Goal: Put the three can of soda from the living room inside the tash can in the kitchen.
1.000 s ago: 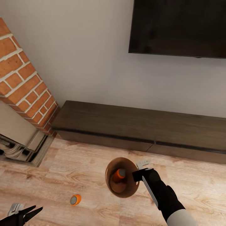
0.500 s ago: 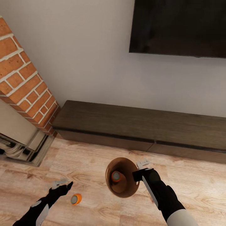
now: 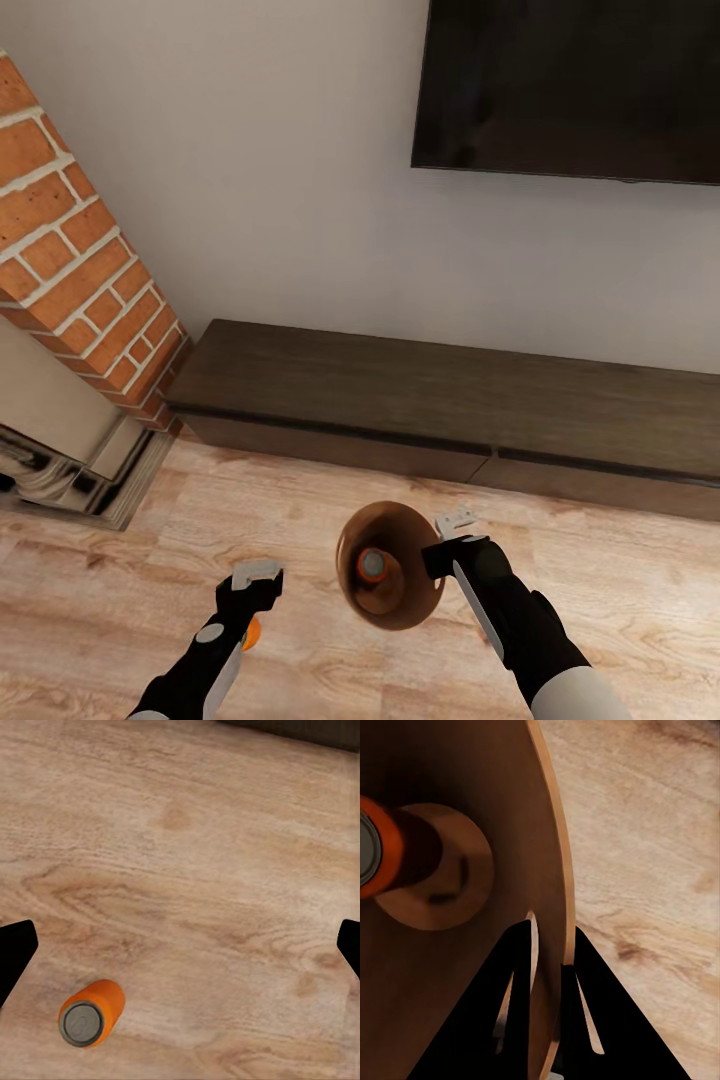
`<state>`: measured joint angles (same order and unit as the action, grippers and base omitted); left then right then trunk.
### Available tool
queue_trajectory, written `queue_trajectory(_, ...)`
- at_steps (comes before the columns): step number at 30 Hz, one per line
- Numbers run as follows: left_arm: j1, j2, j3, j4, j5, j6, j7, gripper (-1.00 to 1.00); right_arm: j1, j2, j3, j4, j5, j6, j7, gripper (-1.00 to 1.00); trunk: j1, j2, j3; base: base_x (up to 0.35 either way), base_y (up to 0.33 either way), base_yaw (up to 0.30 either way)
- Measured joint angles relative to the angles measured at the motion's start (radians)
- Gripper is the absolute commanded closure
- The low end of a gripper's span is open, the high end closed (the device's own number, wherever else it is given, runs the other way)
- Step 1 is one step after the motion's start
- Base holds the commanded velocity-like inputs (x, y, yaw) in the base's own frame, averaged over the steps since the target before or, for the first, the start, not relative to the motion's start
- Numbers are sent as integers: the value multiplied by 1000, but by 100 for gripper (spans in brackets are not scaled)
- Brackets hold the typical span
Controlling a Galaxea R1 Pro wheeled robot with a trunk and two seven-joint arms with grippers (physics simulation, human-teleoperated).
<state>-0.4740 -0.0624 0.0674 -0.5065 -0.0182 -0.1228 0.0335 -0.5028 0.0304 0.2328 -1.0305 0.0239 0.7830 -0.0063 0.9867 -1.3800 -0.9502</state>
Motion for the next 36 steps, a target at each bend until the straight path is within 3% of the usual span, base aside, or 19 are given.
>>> queue_trajectory(6, 0, 5, 3, 2, -1, -12, 1, -100, 0, 0, 0, 0, 1, 0, 0, 100, 0, 0, 0, 0, 0, 0)
queue_trajectory(13, 0, 57, 6, 2, 5, -15, 0, -100, 0, 0, 0, 0, 1, 0, 0, 100, 0, 0, 0, 0, 0, 0)
queue_trajectory(16, 0, 67, 7, 2, 5, -15, -1, -100, 0, 0, 0, 0, 0, 0, 0, 100, 0, 0, 0, 0, 0, 0)
queue_trajectory(36, 0, 74, 8, 2, 7, -17, -1, -100, 0, 0, 0, 0, 1, 0, 0, 100, 77, -140, -63, 0, 0, 0)
